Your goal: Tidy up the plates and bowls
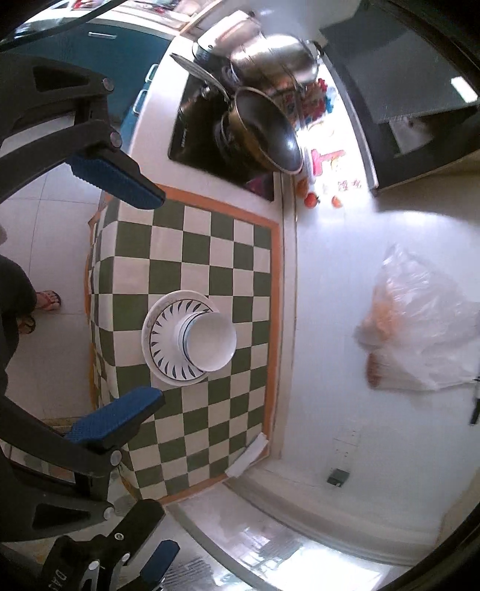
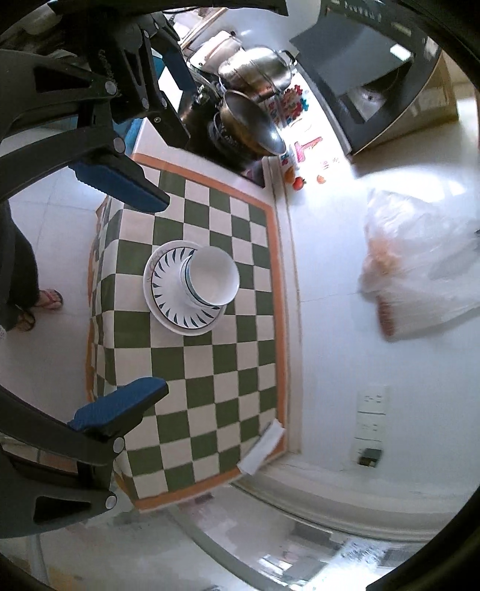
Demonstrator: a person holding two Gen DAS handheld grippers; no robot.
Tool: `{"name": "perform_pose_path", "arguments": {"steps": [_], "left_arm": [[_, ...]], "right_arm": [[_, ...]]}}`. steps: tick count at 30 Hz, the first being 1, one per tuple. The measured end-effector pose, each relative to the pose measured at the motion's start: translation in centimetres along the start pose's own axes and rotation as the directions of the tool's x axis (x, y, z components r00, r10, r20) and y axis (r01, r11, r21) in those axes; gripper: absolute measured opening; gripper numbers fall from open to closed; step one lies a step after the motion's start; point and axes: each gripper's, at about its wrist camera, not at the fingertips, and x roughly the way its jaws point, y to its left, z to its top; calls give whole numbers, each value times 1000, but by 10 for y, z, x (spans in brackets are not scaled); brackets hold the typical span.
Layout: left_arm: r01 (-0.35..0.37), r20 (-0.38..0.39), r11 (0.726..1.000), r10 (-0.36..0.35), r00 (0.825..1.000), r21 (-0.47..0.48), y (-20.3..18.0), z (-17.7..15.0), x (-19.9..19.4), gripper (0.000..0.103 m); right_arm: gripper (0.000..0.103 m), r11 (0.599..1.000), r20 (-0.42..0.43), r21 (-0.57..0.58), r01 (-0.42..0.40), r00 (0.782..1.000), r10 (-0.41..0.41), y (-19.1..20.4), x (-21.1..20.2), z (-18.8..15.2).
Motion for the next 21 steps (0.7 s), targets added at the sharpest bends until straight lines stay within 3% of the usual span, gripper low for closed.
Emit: {"name": "perform_pose_path", "arguments": {"steps": [7, 21], "left_arm": [[-35, 51, 999, 36, 998, -11, 2, -25, -46, 99], [-43, 108, 999, 41, 993, 11, 17, -50, -87, 99]], "right_arm": [[94, 1000, 57, -27, 15, 998, -14, 7, -61, -28], [95, 998, 110, 7, 55, 992, -55, 15, -100, -49]]}}
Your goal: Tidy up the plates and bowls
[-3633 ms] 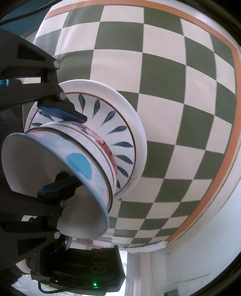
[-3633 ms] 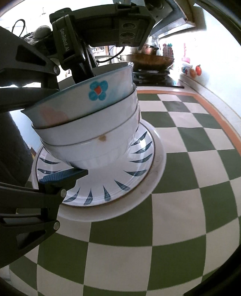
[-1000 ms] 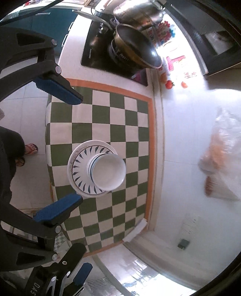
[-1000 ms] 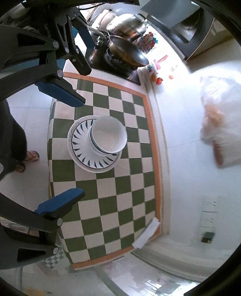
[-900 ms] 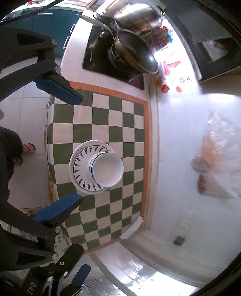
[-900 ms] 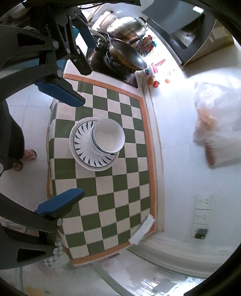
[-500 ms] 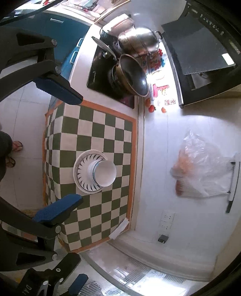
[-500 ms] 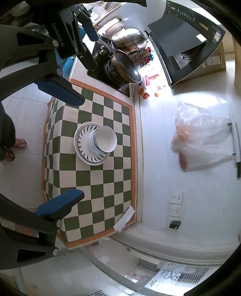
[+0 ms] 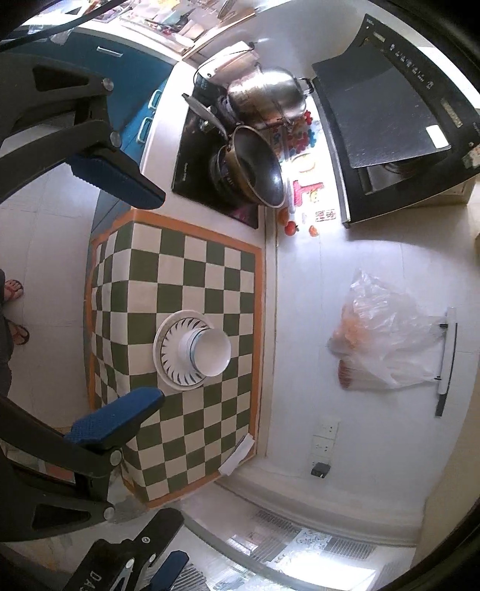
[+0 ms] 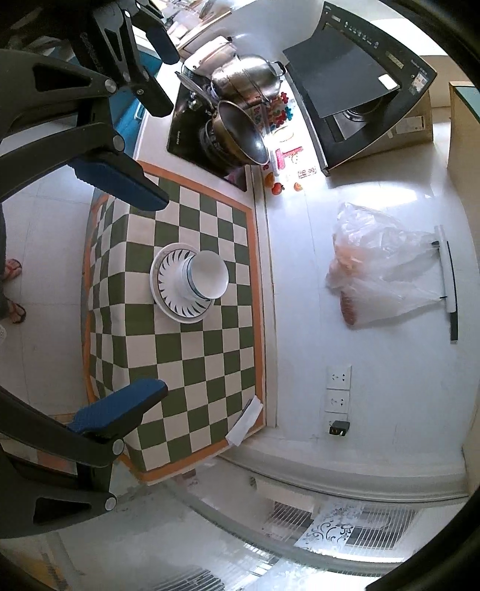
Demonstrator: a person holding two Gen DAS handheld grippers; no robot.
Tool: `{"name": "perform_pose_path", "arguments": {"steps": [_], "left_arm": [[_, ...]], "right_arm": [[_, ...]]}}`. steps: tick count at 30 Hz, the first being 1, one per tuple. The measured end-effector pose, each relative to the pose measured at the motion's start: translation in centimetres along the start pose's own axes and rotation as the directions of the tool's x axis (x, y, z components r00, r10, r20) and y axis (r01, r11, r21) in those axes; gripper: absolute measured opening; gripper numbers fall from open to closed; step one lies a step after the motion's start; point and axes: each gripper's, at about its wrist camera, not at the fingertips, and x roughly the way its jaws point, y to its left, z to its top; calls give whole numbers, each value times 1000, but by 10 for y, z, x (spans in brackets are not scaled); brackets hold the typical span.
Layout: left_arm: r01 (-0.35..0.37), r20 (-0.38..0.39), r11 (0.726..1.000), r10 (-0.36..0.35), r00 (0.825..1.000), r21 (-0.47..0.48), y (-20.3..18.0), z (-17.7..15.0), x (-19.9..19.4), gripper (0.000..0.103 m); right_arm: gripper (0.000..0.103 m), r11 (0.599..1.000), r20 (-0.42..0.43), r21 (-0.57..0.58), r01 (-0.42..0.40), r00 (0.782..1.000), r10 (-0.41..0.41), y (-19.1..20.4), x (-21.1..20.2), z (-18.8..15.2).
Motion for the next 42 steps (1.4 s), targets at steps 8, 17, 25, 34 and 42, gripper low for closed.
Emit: {"name": "perform_pose_path", "arguments": {"steps": [8, 17, 25, 34, 42], "left_arm": [[5, 37, 1000, -6, 999, 13, 8, 1, -11, 99], [5, 39, 1000, -6, 999, 16, 12, -1, -14, 99], [-1, 38, 1000, 0, 999, 22, 13, -6, -15, 99], [19, 33, 999, -20, 999, 30, 20, -1, -8, 99], [22, 26, 999, -23, 999, 26, 24, 2, -3, 99]], "right_arm": [[95, 1000, 5, -3, 7, 1000, -7, 6, -2, -2], [95, 1000, 6, 4, 1, 1000, -1, 9, -4, -4], [95, 1000, 4, 2, -20, 1000, 20, 12, 0, -5], [95, 1000, 1, -1, -22, 1000, 22, 14, 2, -5], [95, 999, -10, 13, -30, 1000, 30, 18, 8, -6]]}}
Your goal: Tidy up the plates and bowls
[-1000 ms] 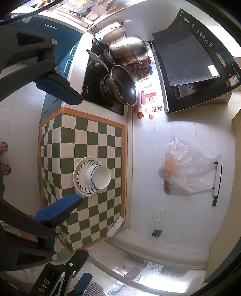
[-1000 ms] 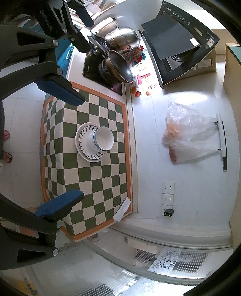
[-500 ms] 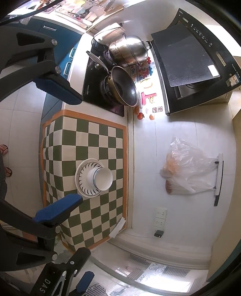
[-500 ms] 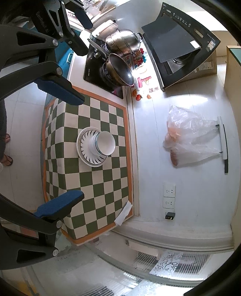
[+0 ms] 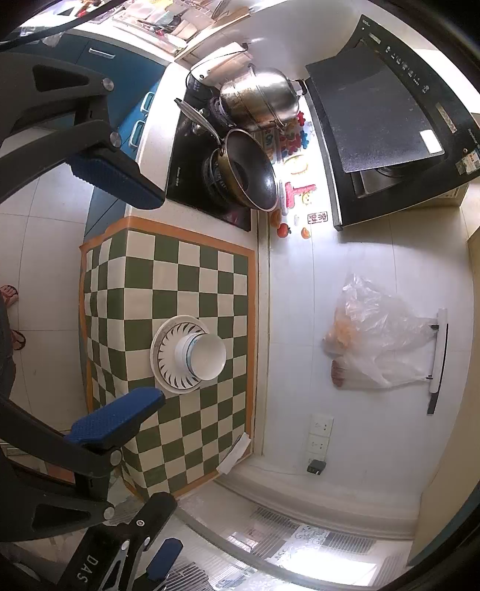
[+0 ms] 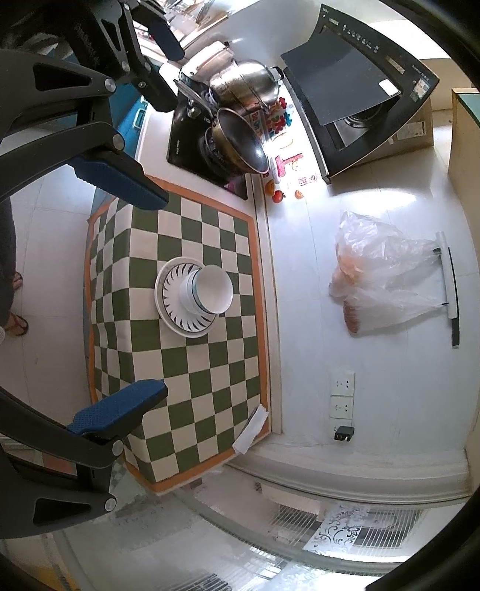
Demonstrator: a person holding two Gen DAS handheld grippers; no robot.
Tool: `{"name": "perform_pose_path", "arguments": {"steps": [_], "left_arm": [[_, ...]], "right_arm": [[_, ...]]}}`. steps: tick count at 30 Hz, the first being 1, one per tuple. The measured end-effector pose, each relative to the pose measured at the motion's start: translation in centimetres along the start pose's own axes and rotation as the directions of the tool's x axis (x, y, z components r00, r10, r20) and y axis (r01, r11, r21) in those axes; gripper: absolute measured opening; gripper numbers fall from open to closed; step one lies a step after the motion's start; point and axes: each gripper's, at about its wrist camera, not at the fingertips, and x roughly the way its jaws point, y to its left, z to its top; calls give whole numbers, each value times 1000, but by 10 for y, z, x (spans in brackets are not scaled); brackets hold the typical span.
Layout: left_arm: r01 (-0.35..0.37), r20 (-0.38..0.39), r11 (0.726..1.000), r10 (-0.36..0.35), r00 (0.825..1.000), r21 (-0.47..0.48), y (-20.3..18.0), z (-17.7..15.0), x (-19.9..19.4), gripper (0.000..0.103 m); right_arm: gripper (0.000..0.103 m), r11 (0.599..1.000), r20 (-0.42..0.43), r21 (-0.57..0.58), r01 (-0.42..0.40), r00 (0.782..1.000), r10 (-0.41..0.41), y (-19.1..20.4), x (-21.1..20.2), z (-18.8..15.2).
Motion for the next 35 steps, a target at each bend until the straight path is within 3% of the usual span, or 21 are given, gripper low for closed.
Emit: {"name": "perform_pose_path", "arguments": {"steps": [35], "left_arm": [[-3, 8, 1000, 3, 1000, 11, -2, 6, 4, 99]], "right_arm": [[95, 999, 21, 13, 30, 999, -30, -2, -4, 3]]}}
